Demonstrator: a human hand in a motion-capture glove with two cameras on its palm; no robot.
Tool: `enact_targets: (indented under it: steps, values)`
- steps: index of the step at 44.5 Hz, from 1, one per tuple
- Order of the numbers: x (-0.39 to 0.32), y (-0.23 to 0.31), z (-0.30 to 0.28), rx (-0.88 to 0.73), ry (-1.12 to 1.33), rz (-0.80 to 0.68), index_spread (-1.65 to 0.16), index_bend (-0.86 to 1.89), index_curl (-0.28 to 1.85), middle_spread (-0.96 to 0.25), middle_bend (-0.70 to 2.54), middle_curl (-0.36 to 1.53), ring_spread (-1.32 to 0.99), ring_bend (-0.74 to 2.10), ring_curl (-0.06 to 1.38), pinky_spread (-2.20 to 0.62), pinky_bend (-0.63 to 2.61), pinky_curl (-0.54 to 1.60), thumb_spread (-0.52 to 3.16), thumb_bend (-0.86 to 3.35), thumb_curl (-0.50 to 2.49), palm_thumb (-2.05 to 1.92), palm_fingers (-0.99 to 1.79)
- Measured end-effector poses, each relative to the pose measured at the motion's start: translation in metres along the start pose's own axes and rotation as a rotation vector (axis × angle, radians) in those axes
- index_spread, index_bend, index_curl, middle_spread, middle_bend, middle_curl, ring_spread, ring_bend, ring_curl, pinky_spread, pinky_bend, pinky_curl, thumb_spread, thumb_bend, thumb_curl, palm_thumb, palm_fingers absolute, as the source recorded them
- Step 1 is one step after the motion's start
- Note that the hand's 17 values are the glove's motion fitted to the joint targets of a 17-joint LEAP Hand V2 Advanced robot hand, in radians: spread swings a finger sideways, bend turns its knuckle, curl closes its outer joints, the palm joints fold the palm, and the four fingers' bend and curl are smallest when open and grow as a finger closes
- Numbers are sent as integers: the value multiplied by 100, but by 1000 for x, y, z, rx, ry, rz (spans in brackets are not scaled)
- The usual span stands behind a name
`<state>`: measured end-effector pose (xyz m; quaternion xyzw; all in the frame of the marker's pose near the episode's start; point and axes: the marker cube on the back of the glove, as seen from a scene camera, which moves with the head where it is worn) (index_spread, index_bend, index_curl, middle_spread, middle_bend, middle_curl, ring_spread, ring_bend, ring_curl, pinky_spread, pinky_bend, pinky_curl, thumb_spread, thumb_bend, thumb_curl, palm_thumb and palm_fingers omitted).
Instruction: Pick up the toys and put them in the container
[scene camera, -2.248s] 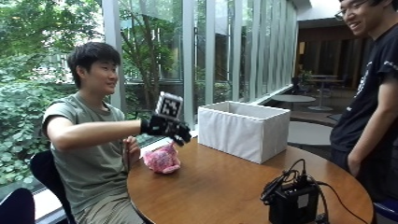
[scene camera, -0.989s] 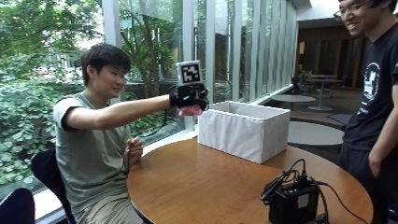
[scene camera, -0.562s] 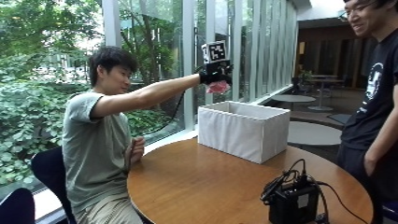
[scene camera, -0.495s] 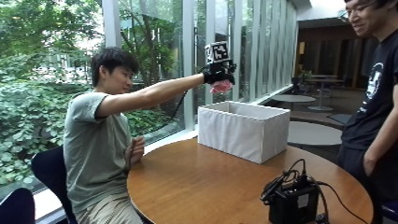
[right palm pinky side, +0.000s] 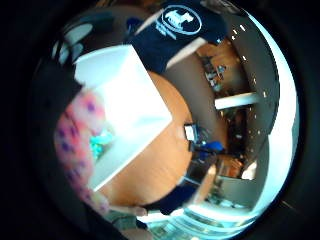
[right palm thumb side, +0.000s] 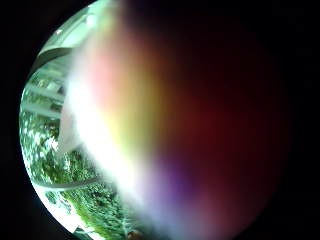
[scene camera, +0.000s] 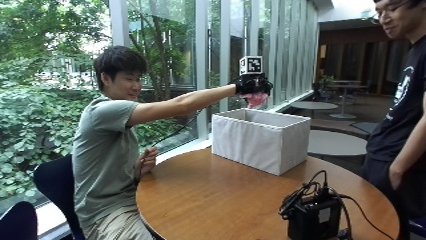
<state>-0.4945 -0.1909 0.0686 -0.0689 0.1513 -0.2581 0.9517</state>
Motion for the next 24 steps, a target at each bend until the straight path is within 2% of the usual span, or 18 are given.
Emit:
enact_targets:
  steps: [1,3,4,5,6,7,8,12,17,20,24]
  values:
    - [2,2,4,-24,-32,44,-29,25,74,-30,109,98,-42,129,73,-38,108,53,62,5,106,52,44]
    - [4,4,9,-55,-37,58,-27,8,73,-31,107,97,-42,134,75,-37,112,55,73,1,101,46,26]
    - [4,5,10,-56,-39,47,-28,6,71,-31,107,96,-42,135,75,-37,113,56,76,0,100,45,26]
    - [4,7,10,-51,-49,34,-26,-1,65,-31,91,91,-42,122,71,-32,110,54,82,-6,95,35,-20]
    - [4,9,10,-42,-68,21,-27,-1,64,-32,105,95,-41,131,75,-34,114,56,86,-4,94,35,7]
    - [3,11,10,-32,-95,10,-26,0,59,-31,88,89,-41,122,71,-31,112,54,90,-5,91,32,-21]
    - [2,14,10,-24,-124,-3,-26,6,58,-29,72,84,-39,110,67,-27,113,53,92,-6,88,29,-37]
    - [5,26,13,-25,-147,-62,-24,8,49,-27,55,75,-36,92,60,-20,111,49,102,-4,81,25,-33]
    - [11,30,18,-47,-148,-24,-23,7,42,-26,46,69,-33,81,54,-13,105,45,112,-1,75,24,-26]
    - [15,34,22,-27,-168,-80,-23,8,40,-26,42,67,-31,75,52,-10,101,43,118,0,72,24,-25]
    - [39,47,33,-37,-91,-81,-24,10,37,-25,38,64,-29,68,49,-8,96,41,123,-1,68,24,-20]
